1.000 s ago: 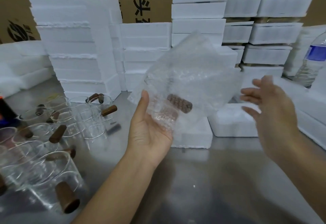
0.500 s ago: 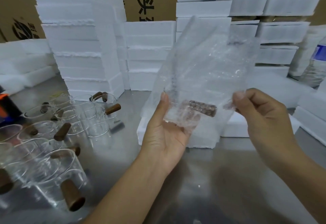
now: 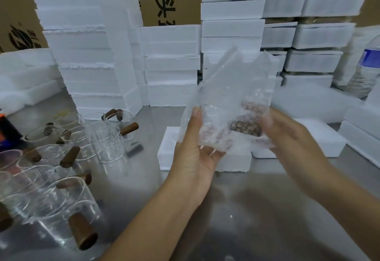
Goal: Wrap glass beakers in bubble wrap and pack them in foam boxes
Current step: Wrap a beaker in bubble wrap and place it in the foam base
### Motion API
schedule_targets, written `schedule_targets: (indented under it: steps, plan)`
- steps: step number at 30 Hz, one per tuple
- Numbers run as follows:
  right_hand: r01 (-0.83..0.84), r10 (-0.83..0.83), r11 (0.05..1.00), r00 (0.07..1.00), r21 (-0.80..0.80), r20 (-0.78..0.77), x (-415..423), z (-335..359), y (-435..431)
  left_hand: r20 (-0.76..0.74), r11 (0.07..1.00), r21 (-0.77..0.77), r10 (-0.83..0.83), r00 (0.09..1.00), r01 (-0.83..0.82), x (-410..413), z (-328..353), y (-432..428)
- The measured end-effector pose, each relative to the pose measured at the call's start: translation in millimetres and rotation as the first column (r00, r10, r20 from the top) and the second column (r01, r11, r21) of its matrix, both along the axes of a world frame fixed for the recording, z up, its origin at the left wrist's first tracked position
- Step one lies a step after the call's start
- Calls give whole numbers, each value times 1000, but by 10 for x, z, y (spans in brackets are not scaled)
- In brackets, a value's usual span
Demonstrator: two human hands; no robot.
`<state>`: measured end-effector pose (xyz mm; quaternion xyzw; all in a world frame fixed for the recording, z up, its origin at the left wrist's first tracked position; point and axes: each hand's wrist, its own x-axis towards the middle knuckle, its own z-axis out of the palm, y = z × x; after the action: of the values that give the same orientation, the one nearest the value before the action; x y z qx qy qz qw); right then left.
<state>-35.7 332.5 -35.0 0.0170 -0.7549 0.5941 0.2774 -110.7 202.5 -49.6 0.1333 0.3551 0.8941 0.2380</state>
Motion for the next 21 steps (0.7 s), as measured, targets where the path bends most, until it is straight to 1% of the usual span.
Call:
schedule_targets:
  steps: [2, 5, 6, 8, 10, 12, 15, 17, 20, 21]
  plan:
    - [-3, 4, 1000, 1000, 24, -22, 8, -12, -50, -40, 1000, -9, 22, 999, -22, -1, -3, -7]
    - [33, -35, 999, 997, -30, -74, 15, -10, -88, -88, 998, -45, 48, 995, -52, 2, -47, -1]
    - [57, -59, 998, 995, -32, -81, 15, -3, -101, -114, 995, -85, 48, 992, -58, 11, -47, -4]
    - [117, -119, 993, 989, -26, -87, 2, -27, -87, -214, 974, -212, 34, 976, -80, 13, -53, -16]
    - [182, -184, 983, 979, -24, -84, -11, -44, -56, -338, 932, -329, 34, 940, -152, 5, -31, -29]
    - [227, -229, 973, 970, -33, -79, -22, -53, -23, -455, 882, -402, 40, 890, -246, 4, -17, -40]
    - [228, -235, 969, 969, -96, -73, -18, -34, -5, -601, 855, -398, 31, 799, -332, -22, 9, -66]
    - [224, -234, 967, 970, -123, -72, -13, -26, -6, -667, 874, -382, -36, 744, -300, -38, 23, -91]
    - [232, -242, 966, 967, -113, -78, -2, -20, -23, -671, 911, -374, -137, 729, -173, -37, 4, -94]
    - [232, -240, 968, 967, -92, -82, 3, -20, -29, -671, 913, -373, -143, 728, -165, -33, -10, -86]
